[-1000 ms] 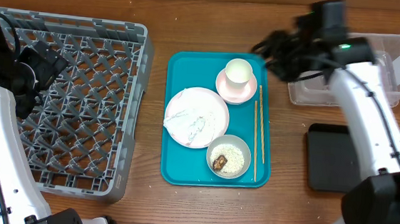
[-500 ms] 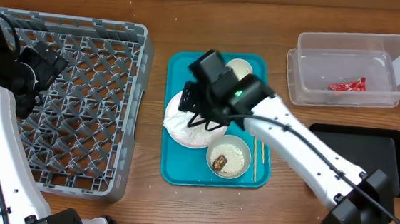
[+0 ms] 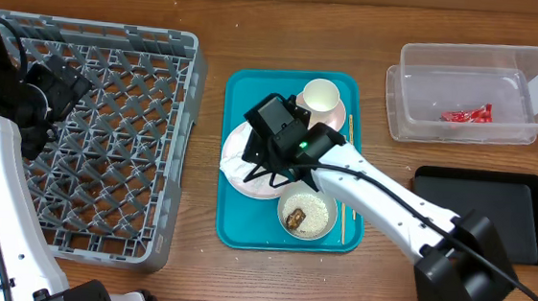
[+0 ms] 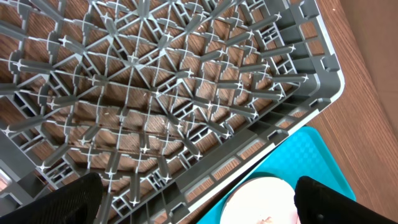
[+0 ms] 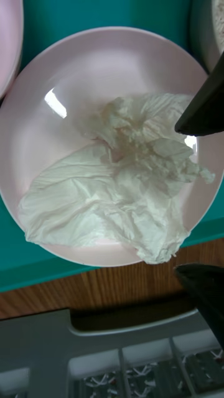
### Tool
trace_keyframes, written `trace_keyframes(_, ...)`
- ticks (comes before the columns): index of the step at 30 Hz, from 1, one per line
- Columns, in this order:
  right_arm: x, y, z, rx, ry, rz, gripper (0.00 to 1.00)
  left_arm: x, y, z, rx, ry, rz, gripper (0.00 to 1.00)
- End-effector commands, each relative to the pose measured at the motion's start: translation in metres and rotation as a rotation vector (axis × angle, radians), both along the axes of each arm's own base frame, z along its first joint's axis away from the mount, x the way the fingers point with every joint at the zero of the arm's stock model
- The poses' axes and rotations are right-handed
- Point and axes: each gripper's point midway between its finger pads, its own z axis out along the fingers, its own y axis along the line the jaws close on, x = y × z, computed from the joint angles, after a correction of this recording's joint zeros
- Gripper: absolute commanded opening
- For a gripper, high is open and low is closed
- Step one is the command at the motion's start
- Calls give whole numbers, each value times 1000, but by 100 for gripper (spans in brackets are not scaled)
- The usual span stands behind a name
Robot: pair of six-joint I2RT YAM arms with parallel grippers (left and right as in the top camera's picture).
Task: Sort waste into correct bins and load items into the dishwasher
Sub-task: 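Lower the right gripper onto the white tissue on the plate and grasp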
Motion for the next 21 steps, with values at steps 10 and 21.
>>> trace_keyframes(10, -7, 4, -40, -28, 92, 9, 59, 0, 2, 6, 5, -16, 16, 100)
trace_keyframes(21, -13, 2, -59, -64, 129, 14, 54, 0, 2, 6, 5, -16, 16, 100)
